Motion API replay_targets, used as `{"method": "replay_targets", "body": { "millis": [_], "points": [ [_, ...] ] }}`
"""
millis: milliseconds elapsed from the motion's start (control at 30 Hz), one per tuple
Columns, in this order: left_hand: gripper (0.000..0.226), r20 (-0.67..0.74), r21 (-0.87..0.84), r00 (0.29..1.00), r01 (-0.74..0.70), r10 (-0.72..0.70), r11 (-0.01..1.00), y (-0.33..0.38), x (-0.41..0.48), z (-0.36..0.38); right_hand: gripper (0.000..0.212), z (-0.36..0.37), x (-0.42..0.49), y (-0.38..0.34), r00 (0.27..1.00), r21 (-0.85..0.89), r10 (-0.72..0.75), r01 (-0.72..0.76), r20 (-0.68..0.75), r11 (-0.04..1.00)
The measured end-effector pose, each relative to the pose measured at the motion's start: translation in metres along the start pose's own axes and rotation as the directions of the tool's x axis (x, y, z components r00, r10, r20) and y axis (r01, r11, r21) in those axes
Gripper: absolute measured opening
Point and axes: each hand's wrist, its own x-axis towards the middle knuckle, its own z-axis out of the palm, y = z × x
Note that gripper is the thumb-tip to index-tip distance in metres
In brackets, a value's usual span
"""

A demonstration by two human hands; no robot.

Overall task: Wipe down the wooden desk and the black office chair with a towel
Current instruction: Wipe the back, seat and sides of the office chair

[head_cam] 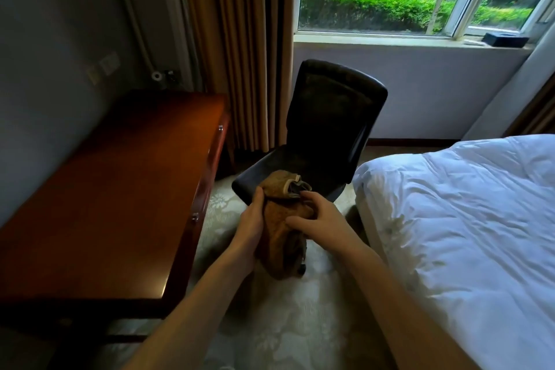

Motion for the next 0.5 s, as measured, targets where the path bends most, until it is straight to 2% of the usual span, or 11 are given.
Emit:
{"method": "replay_targets", "body": {
  "millis": [233, 367, 500],
  "points": [
    [0.066, 0.000, -0.091, 0.999, 0.037, -0.037, 0.995, 0.005, 0.074, 0.036, 0.055, -0.049, 0.058, 0.020, 0.999, -0.038, -0.005, 0.003, -0.040, 0.999],
    [0.069, 0.060, -0.195, 0.996, 0.074, -0.064, 0.978, 0.008, 0.137, 0.048, 0.023, -0.077, 0.109, 0.031, 0.999, -0.046, 0.001, -0.003, -0.047, 0.999],
    [0.073, 0.140, -0.311, 0.986, 0.129, -0.089, 0.942, 0.009, 0.214, 0.063, 0.023, -0.104, 0.173, 0.042, 0.998, 0.013, 0.035, -0.034, -0.059, 0.999]
  ]
}}
